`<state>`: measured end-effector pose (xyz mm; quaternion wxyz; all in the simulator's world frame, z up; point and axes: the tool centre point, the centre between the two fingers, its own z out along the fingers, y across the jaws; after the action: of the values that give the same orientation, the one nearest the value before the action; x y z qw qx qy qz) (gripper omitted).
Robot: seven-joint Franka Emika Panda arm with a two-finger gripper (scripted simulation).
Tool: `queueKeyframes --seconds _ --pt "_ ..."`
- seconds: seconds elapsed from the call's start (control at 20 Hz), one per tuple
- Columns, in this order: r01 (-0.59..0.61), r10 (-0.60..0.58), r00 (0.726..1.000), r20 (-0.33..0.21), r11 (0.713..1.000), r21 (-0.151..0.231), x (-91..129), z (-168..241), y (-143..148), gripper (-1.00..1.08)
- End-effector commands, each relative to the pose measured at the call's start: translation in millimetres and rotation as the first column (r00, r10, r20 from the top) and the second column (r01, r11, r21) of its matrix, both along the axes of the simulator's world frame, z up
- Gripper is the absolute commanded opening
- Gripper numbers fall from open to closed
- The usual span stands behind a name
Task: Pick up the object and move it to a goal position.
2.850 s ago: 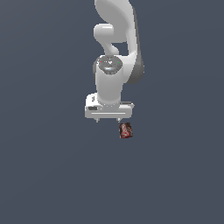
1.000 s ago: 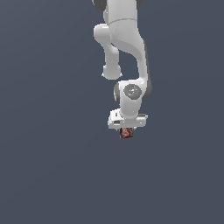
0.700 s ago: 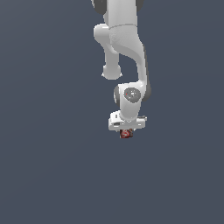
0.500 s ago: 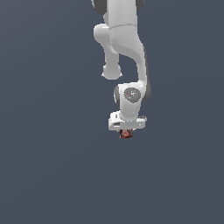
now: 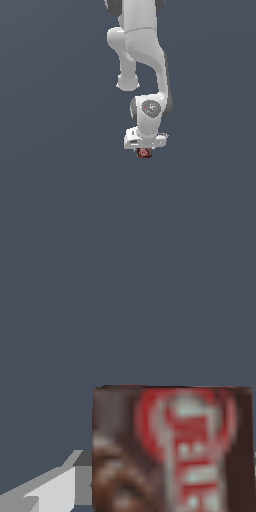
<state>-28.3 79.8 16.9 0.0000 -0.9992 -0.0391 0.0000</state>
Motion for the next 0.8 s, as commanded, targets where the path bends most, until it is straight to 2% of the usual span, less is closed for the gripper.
queueKeyframes --seconds 0.0,0.35,0.75 --pt "0.0 0.0 1.0 0.0 1.0 0.0 2 1 1 -1.0" --pt "0.0 0.0 1.0 0.0 1.0 0.0 21 10 9 -1.0" --pt "0.0 0.0 1.0 0.0 1.0 0.0 59 28 25 -1.0"
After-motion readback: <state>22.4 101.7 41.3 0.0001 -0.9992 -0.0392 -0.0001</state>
